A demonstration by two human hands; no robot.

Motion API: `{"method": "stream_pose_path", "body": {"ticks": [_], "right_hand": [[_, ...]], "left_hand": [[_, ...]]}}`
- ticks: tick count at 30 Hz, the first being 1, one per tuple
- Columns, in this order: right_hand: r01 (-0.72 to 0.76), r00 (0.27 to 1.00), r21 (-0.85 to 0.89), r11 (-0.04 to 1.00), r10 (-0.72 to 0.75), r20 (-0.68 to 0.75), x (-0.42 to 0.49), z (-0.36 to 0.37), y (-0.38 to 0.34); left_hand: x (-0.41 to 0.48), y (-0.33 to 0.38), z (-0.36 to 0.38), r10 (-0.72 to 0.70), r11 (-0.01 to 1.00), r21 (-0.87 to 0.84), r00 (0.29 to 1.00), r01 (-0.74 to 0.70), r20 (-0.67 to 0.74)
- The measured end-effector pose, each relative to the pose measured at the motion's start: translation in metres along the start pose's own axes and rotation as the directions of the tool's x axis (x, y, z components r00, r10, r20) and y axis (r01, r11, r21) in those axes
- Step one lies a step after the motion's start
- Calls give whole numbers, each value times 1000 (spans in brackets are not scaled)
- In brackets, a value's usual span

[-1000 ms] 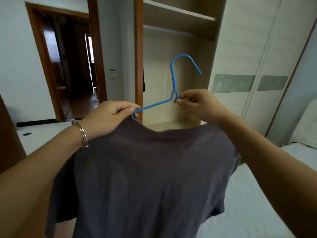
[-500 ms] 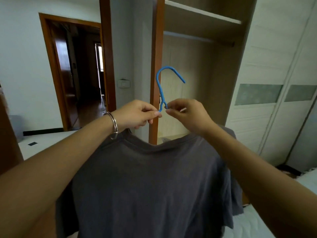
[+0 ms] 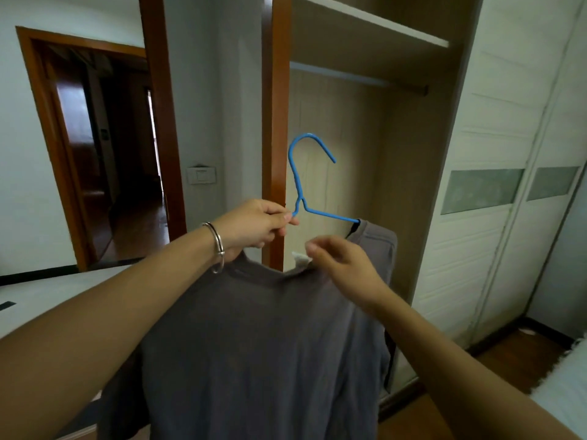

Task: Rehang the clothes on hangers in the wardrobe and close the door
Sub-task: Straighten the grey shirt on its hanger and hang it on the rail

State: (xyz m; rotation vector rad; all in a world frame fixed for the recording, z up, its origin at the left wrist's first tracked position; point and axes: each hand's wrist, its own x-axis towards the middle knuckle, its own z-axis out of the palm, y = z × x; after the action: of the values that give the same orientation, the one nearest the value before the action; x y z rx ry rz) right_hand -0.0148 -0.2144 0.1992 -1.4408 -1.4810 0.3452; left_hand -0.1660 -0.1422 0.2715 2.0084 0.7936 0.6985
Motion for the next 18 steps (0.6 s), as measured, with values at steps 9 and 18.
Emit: {"method": "stream_pose_path", "body": {"ticks": [9, 18], "right_hand": [[-394, 844, 473, 788, 514, -154, 78, -17, -12], [-641, 679, 17, 767, 577, -455, 94, -62, -7]], "left_hand": [[86, -29, 52, 135, 977, -199, 946, -78, 296], [188, -60, 38, 479, 844, 185, 863, -503, 163]]}}
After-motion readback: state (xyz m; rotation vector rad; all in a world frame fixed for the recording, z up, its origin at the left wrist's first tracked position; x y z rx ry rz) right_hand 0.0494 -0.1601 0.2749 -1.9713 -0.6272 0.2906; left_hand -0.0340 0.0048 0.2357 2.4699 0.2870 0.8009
